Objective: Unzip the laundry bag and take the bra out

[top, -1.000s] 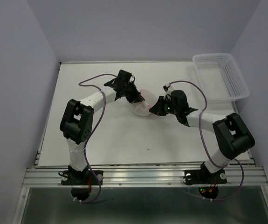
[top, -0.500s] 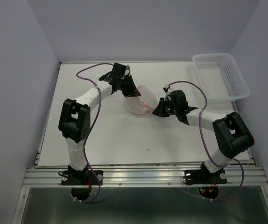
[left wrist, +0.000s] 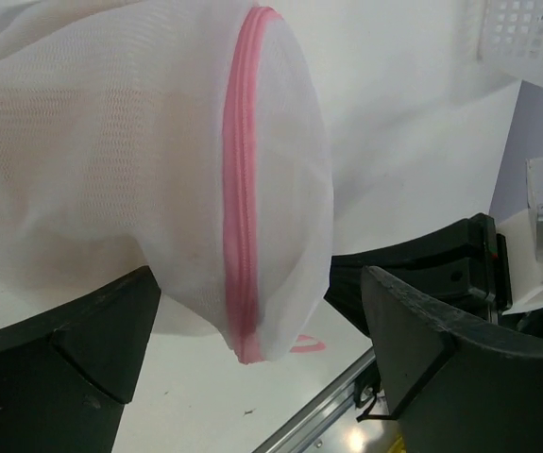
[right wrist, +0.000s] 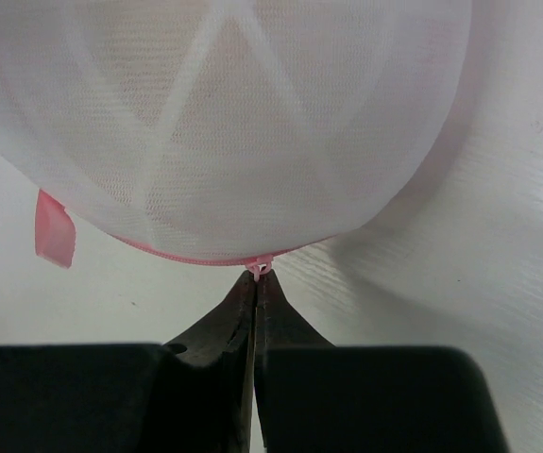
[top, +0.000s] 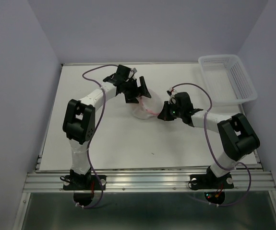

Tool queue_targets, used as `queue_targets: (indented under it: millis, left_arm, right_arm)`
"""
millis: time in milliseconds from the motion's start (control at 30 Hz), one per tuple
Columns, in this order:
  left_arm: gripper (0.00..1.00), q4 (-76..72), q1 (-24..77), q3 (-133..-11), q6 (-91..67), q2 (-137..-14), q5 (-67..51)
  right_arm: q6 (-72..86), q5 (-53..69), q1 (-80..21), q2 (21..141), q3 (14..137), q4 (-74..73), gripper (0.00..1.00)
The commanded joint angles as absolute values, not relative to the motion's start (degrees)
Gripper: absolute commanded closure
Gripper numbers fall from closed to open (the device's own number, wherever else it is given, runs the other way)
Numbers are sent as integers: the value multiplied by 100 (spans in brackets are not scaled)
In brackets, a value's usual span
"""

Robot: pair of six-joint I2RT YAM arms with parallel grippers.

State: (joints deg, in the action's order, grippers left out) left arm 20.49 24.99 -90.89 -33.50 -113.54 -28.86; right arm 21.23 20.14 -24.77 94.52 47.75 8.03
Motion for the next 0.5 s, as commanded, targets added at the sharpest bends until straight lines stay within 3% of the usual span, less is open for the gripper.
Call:
queue_targets:
  millis: [0,267,467]
  left_arm:
    - [1,1934,2452,-8896,-3313,-10495,-2804]
    - [1,2057,2443,-7868,-3603,-9344,-1820]
    - [1,1477,2513,-6883,-4042,-8675,-2109]
  right_arm:
    - [2346,2478,-2452,9167,4975,949,99]
    - [3120,2619,-3155,8754,5027,1187,99]
    - [3287,2400,-3392,8719,5229,1134,99]
